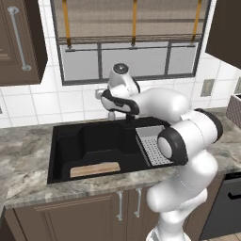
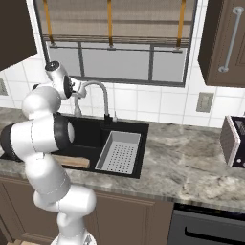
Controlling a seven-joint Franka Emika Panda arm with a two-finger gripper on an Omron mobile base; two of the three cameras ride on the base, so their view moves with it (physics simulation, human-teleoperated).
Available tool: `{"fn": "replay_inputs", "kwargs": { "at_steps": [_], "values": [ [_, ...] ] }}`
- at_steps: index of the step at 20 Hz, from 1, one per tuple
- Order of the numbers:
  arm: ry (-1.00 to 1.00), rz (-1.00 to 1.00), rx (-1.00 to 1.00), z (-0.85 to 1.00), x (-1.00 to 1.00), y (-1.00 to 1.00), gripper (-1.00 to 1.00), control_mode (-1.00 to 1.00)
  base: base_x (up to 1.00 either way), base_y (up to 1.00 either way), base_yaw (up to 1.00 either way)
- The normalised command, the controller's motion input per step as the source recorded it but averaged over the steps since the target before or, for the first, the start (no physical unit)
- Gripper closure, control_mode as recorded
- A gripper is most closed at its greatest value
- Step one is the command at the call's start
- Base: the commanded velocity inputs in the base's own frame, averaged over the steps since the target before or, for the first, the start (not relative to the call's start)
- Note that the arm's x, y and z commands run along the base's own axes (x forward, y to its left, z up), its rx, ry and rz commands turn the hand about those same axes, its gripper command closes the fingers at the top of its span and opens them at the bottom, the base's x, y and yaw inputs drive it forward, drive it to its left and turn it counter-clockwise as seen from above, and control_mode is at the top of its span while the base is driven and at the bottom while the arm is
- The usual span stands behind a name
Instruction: Turn on the sink faucet with hot water and rinse the cutting board for ten seconds, then turn off the faucet. Push the cutting board to reach the water if necessary.
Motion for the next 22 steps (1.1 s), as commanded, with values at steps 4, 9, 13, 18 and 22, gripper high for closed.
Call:
{"fn": "replay_inputs", "kwargs": {
  "at_steps": [4,9,13,18,22],
  "values": [
    [0.00,0.00,0.08,0.20,-0.20,-0.40,-1.00,-1.00,0.00,0.00,0.00],
    [0.00,0.00,0.10,0.21,-0.28,-0.54,-1.00,-1.00,0.00,0.00,0.00],
    [0.00,0.00,0.10,0.14,-0.43,-0.65,-1.00,-1.00,0.00,0.00,0.00],
    [0.00,0.09,0.10,0.07,-0.39,-0.62,-1.00,-1.00,0.00,0.00,0.00],
    [-0.02,0.18,0.07,0.00,-0.24,-0.63,-1.00,-1.00,0.00,0.00,0.00]
  ]
}}
